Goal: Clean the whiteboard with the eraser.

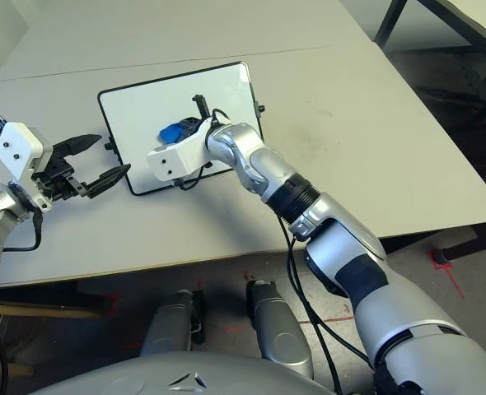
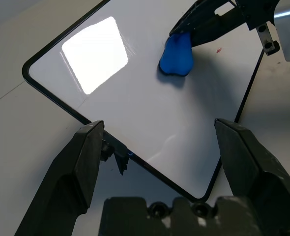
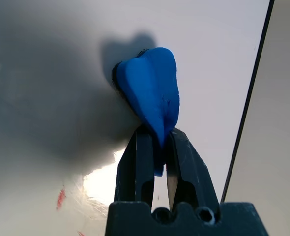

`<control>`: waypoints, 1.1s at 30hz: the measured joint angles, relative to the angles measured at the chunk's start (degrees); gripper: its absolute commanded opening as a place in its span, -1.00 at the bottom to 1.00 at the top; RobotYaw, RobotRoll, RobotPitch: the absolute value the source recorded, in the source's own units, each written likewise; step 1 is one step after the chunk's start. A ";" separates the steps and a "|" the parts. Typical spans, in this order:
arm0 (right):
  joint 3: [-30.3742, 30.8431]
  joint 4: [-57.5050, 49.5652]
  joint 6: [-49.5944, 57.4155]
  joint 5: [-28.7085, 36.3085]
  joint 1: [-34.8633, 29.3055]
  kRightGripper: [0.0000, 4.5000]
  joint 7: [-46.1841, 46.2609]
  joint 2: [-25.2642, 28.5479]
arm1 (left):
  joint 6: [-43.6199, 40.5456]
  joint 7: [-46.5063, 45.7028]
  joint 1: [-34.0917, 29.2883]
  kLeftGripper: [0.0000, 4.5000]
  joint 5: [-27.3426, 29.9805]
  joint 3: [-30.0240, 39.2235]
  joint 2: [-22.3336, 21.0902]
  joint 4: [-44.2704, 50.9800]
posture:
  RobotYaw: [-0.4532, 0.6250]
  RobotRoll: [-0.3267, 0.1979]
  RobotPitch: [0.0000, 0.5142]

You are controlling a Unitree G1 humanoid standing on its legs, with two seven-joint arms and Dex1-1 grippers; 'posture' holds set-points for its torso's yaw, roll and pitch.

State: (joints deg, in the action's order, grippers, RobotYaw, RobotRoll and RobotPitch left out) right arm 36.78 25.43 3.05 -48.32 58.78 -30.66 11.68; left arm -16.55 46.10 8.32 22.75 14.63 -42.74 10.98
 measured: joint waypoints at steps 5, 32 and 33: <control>-0.67 1.81 0.01 0.04 1.52 -0.93 1.14 1.70 | 0.00 0.02 0.42 1.00 -0.01 -0.10 0.05 -0.02 | -0.22 0.25 -0.48; -2.84 1.80 1.18 0.35 0.30 -0.94 1.69 5.63 | 0.17 0.50 2.22 1.00 -0.05 -1.26 0.07 -0.74 | -0.21 0.25 -0.43; -2.81 1.49 1.24 0.35 0.09 -0.94 1.32 5.21 | 0.17 0.50 2.17 1.00 -0.05 -1.26 0.07 -0.74 | -0.21 0.25 -0.43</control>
State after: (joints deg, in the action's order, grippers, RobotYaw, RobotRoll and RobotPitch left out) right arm 33.96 26.91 4.29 -47.96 58.87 -29.34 16.89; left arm -16.38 46.60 10.49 22.70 13.37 -42.67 10.24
